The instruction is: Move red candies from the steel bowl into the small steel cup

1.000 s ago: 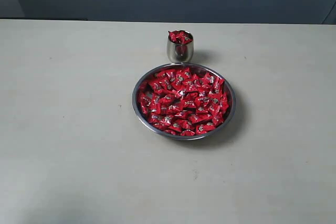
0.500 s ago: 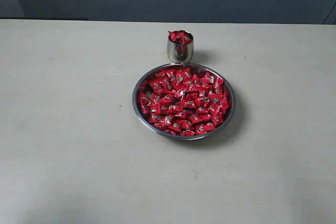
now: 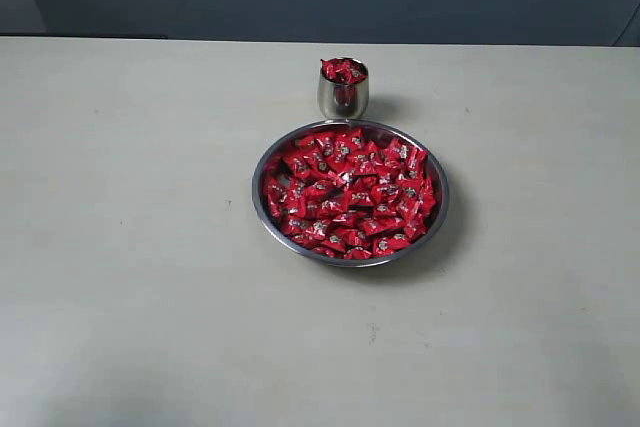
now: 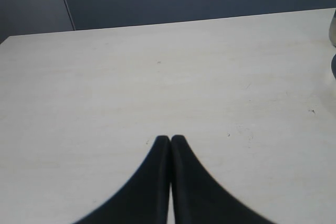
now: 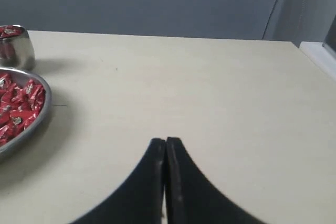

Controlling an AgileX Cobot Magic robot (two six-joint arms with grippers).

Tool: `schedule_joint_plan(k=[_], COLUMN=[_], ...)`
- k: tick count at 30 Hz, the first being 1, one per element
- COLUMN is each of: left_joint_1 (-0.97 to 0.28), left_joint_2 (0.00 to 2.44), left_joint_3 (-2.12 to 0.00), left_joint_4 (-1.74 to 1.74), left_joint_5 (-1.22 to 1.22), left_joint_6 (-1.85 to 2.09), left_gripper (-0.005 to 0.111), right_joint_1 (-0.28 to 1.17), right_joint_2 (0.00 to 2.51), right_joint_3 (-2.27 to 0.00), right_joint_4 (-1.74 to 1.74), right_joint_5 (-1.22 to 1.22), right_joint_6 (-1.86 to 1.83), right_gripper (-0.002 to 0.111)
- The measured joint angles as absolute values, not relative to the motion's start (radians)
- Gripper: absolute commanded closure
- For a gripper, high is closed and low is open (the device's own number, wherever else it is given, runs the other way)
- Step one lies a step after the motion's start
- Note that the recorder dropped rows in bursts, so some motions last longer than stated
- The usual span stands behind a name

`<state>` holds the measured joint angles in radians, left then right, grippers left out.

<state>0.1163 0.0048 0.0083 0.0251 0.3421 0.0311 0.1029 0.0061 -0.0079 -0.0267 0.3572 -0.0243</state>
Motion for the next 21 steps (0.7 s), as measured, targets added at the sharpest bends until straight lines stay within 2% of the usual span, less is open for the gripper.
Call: schedule_joint_plan(k=[21], left_joint_1=[0.116], left_joint_2=[0.005], left_joint_3=[0.008], left_joint_4=[0.025], left_joint_5=[0.342], left_joint_6=[0.031], left_gripper=[0.106], right_joint_1=[0.086], right_joint_2=[0.006], right_joint_3=[-0.008], right_joint_4=[0.032], right_joint_5=[0.362], right_joint_6=[-0.018], right_gripper=[0.108])
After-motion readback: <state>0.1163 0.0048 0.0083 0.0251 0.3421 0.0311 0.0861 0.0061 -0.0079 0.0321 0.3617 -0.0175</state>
